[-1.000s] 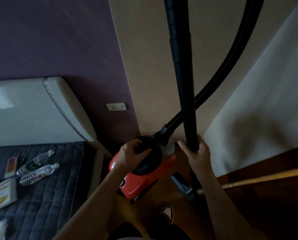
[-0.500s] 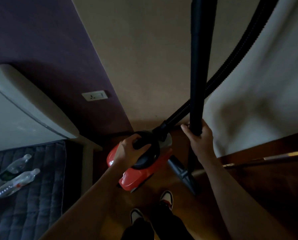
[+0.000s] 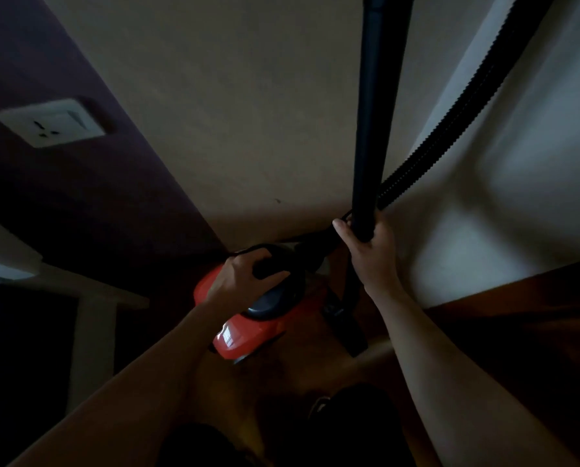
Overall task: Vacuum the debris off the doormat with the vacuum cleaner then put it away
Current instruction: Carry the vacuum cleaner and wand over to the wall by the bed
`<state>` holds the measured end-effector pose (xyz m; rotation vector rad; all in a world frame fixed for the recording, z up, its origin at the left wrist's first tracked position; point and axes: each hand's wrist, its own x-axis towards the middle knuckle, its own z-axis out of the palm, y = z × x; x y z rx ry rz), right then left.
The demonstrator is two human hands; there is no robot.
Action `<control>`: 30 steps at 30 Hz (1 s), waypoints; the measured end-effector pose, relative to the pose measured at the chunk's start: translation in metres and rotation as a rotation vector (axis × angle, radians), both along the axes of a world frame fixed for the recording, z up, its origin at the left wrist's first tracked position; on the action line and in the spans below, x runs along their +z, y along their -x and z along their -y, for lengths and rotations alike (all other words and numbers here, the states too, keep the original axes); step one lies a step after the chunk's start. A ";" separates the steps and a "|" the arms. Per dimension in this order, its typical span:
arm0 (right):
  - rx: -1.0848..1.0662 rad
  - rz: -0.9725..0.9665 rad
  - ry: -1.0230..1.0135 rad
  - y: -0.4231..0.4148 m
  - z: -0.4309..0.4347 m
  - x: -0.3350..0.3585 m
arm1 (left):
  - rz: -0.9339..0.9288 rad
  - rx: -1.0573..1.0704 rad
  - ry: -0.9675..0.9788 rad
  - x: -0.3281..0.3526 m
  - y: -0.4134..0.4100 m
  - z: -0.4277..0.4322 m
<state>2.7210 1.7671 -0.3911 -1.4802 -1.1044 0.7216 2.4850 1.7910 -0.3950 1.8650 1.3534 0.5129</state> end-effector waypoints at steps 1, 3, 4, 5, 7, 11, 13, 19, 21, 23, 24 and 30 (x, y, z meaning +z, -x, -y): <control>-0.018 -0.005 -0.011 -0.002 -0.005 -0.016 | -0.001 -0.012 -0.016 -0.020 -0.003 -0.004; -0.045 -0.017 -0.035 -0.008 -0.014 -0.046 | 0.008 -0.018 -0.030 -0.060 -0.008 -0.011; -0.054 -0.023 -0.051 -0.010 -0.019 -0.061 | 0.011 -0.017 -0.037 -0.080 -0.010 -0.015; -0.063 -0.032 -0.067 -0.014 -0.023 -0.076 | 0.013 -0.019 -0.048 -0.099 -0.012 -0.018; -0.064 -0.064 -0.095 -0.019 -0.032 -0.103 | 0.019 -0.023 -0.084 -0.135 -0.016 -0.023; -0.061 -0.117 -0.119 -0.022 -0.051 -0.145 | 0.017 -0.044 -0.119 -0.190 -0.022 -0.034; -0.071 -0.137 -0.145 -0.023 -0.059 -0.166 | 0.007 -0.069 -0.122 -0.212 -0.024 -0.040; -0.101 -0.090 -0.150 -0.036 -0.075 -0.201 | -0.046 -0.106 -0.087 -0.261 -0.023 -0.066; -0.115 -0.093 -0.152 -0.039 -0.082 -0.204 | -0.047 -0.106 -0.077 -0.276 -0.023 -0.074; -0.130 -0.084 -0.163 -0.043 -0.090 -0.207 | -0.039 -0.112 -0.064 -0.287 -0.021 -0.081; -0.138 -0.082 -0.170 -0.044 -0.093 -0.208 | -0.036 -0.114 -0.051 -0.290 -0.019 -0.084; -0.142 -0.134 -0.196 -0.052 -0.105 -0.216 | 0.015 -0.134 -0.028 -0.300 -0.011 -0.092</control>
